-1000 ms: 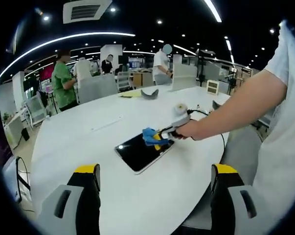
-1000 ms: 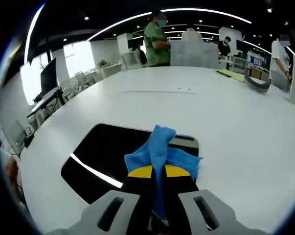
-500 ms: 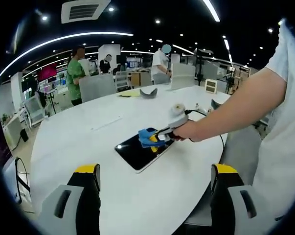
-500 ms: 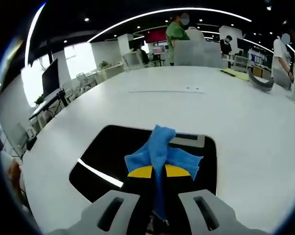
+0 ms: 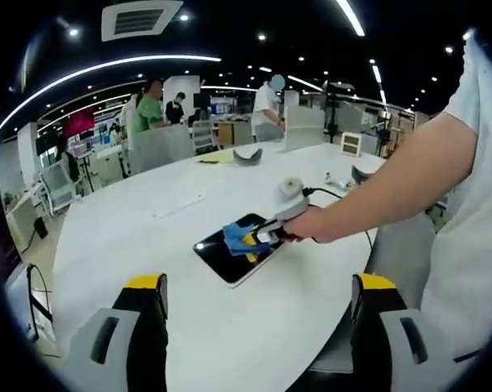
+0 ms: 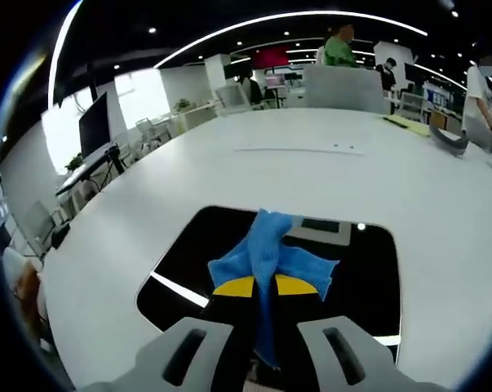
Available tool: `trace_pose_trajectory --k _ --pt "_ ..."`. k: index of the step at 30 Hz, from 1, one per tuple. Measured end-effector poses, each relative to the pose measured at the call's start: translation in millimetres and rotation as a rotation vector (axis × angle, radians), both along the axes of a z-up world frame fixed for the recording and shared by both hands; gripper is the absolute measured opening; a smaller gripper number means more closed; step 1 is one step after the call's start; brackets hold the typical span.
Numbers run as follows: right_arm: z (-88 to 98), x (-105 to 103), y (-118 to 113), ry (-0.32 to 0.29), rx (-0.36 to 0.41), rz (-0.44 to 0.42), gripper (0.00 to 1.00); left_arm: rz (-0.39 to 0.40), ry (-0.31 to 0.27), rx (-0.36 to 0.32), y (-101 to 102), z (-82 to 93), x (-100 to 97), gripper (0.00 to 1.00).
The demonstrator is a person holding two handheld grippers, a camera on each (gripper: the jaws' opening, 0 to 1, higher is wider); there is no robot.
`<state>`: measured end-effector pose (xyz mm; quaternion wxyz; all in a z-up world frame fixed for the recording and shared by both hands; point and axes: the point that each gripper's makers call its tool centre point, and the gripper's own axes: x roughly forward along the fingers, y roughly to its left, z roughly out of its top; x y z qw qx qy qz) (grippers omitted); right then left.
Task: Wipe the mirror surface with the cleaning cloth until all visible marks leave the cleaned area.
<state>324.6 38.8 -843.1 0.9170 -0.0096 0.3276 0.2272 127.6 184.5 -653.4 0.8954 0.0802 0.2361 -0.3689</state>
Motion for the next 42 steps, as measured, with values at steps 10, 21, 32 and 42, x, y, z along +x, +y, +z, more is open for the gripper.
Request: trace_pose_trajectory --k 10,21,32,42 --pt "0.2 -3.8 20.6 0.005 0.014 0.024 0.02 0.003 -0.002 -0.010 5.1 -1.7 1.0 0.94" --pt "0.6 -11.9 56.5 0.004 0.013 0.095 0.02 0.003 -0.004 -0.020 9.1 -1.7 4.7 0.94" --pt "0.4 -17.0 73.3 0.007 0.027 0.119 0.02 0.000 -0.003 -0.013 13.9 -4.7 2.3 0.94" --pt "0.5 -26.1 87.1 -0.006 0.023 0.155 0.02 0.002 -0.009 -0.021 16.8 -3.9 3.9 0.94"
